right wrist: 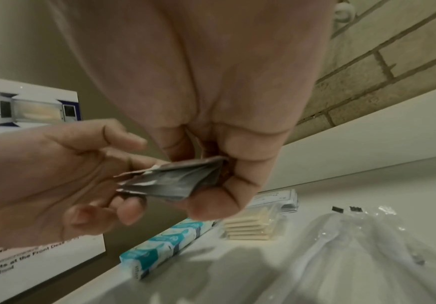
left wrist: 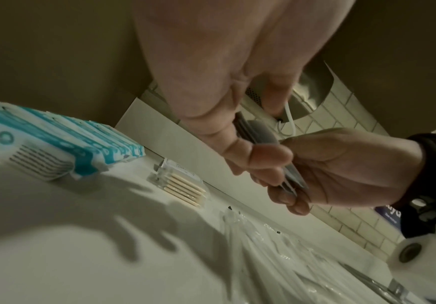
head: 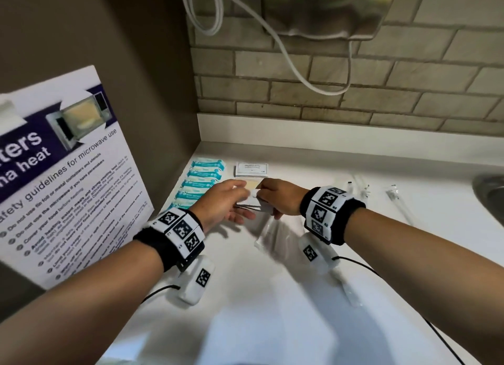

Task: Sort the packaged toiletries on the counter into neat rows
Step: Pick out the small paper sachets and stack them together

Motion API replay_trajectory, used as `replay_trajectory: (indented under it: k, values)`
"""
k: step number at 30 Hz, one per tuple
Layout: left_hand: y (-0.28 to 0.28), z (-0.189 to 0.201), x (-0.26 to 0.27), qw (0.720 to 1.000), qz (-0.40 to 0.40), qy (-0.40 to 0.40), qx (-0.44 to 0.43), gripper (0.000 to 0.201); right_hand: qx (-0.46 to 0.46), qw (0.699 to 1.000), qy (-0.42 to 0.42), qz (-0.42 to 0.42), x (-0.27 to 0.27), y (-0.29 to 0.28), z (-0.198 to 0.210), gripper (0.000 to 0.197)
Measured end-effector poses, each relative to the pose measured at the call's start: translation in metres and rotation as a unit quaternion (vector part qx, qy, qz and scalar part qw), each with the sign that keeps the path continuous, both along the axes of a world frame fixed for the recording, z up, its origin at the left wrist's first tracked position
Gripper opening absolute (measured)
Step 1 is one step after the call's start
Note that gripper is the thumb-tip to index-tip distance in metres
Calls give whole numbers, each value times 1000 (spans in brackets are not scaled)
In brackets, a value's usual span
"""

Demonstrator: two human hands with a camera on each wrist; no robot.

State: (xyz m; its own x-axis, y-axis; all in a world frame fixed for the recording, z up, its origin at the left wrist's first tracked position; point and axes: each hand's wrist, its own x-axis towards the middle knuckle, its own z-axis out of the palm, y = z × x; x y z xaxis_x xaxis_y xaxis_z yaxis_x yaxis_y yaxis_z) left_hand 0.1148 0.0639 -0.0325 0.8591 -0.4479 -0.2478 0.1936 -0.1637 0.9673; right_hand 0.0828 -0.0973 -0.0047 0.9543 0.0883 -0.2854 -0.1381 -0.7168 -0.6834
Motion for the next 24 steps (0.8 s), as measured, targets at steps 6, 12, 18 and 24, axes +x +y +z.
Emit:
replay_trajectory:
  k: [6, 12, 18, 24]
  values:
    - [9, -13, 10, 998, -7, -27, 61, 34, -100, 994, -1, 49, 1, 15, -4, 66]
    - [6, -20, 9, 996, -19, -24, 85, 41, -281, 951, -55, 120, 1, 27, -9, 50]
    - [20, -13, 19, 932, -120, -182, 290, 63, -287, 950, -32, 118, 12, 31, -13, 27]
    - [17, -16, 32, 864, -145, -294, 382, 58, -248, 966, 3, 79, 23, 31, -25, 42]
